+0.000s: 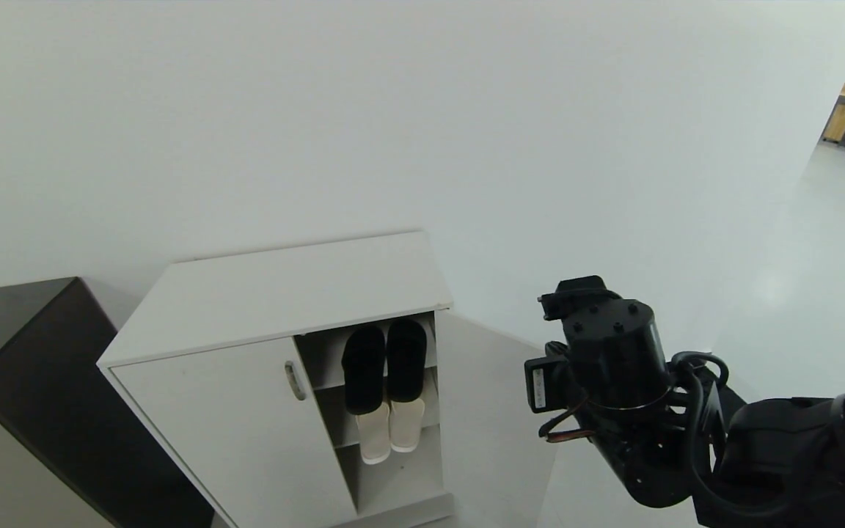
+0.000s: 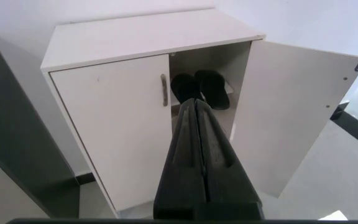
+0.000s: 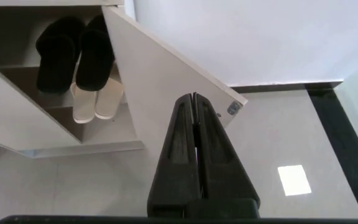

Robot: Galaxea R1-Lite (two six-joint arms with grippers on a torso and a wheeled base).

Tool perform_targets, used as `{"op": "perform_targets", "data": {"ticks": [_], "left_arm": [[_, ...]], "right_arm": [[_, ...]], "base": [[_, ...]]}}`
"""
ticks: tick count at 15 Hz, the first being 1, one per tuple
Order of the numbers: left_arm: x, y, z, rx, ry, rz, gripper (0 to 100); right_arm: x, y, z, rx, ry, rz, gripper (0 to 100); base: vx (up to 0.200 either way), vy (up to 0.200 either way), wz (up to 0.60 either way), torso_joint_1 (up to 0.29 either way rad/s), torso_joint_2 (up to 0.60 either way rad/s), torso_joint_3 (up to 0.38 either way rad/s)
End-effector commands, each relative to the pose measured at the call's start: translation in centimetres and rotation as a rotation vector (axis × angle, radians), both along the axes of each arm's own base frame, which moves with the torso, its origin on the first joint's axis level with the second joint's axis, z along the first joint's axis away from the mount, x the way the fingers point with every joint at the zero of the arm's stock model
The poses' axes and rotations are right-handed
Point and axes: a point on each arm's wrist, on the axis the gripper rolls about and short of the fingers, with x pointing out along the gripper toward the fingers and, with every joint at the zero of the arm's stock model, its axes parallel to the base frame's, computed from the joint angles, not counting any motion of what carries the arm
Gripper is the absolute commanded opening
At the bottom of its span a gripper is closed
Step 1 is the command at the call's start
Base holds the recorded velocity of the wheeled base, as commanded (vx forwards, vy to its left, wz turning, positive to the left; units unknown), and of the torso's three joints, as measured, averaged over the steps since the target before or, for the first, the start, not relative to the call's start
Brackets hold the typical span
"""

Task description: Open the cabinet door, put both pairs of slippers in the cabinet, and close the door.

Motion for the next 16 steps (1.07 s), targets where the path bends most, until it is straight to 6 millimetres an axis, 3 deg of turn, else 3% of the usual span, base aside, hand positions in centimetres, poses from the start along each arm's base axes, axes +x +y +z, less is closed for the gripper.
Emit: {"op": "perform_targets", "data": {"ticks": [1,5,10,14,16], "left_arm": [[0.0,0.0,0.0,-0.001,0.002,0.0,0],[0.0,0.0,0.0,0.001,0.0,0.0,0],[0.0,0.0,0.0,-0.004,0.001,0.001,0],[0.0,0.0,0.0,-0.002,0.001,0.001,0],[0.0,0.0,0.0,-0.004,0.001,0.001,0]], "right_arm": [[0.6,0.0,-0.8,-0.018,0.015,-0.013,0],[1.5,0.0,-1.3,-0.017,0.013,-0.034,0],[2.4,-0.6,-0.9,0.001,0.01,-0.043,0],[4.4,-1.6,-0.2,0.035,-0.004,-0.072,0],[6.5,-2.3,0.5,0.056,-0.021,-0.092,0]], "base": [[-0.2,0.0,0.0,-0.002,0.0,0.007],[-0.2,0.0,0.0,0.005,0.01,0.0],[0.0,0.0,0.0,0.0,0.0,0.0],[0.0,0.0,0.0,0.0,0.0,0.0],[0.0,0.0,0.0,0.0,0.0,0.0]]}}
